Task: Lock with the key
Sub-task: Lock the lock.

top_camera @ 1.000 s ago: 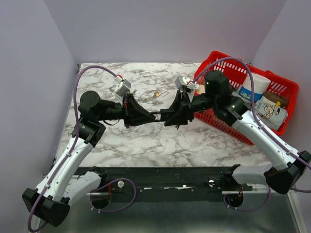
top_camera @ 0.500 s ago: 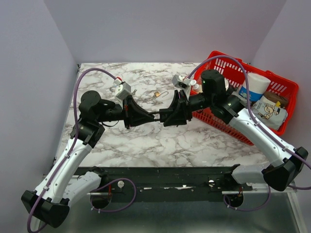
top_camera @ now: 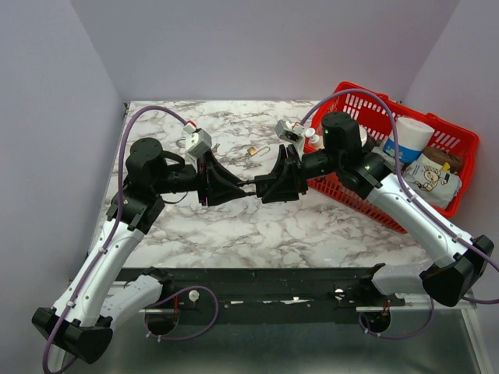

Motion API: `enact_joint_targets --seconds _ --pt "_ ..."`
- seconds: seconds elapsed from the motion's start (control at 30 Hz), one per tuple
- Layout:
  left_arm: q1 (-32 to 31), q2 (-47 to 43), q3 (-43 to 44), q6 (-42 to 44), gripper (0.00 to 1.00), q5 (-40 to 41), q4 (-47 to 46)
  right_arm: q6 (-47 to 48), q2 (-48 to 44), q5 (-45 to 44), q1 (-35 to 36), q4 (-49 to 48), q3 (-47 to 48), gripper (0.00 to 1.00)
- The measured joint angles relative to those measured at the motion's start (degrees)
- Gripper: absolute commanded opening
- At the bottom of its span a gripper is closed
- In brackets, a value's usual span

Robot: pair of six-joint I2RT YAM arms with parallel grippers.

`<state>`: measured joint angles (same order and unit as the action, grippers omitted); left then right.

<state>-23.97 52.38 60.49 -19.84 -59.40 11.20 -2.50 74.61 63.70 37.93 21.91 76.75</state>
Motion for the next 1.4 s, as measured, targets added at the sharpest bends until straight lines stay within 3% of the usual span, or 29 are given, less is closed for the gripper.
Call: enact_joint_targets --seconds 0.17,0.5,1.03,1.4 --pt "0.02 0.0 0.9 3.37 0.45 -0.02 5.09 0.15 0.0 -0.2 0.0 0.0 0.0 0.01" --pt "0.02 0.0 0.9 2.95 0.01 -0.26 4.46 0.66 0.0 -0.17 -0.04 0.0 0.0 0.01" --pt "0.24 -0.2 -2.62 -6.45 0.0 -1.53 -4.44 0.85 -0.04 -0.15 -0.17 -0.85 0.0 0.01" --pt "-1.99 1.73 -7.63 -17.2 0.0 -1.07 -20.24 -1.57 0.9 -0.04 0.74 -1.66 0.5 0.01"
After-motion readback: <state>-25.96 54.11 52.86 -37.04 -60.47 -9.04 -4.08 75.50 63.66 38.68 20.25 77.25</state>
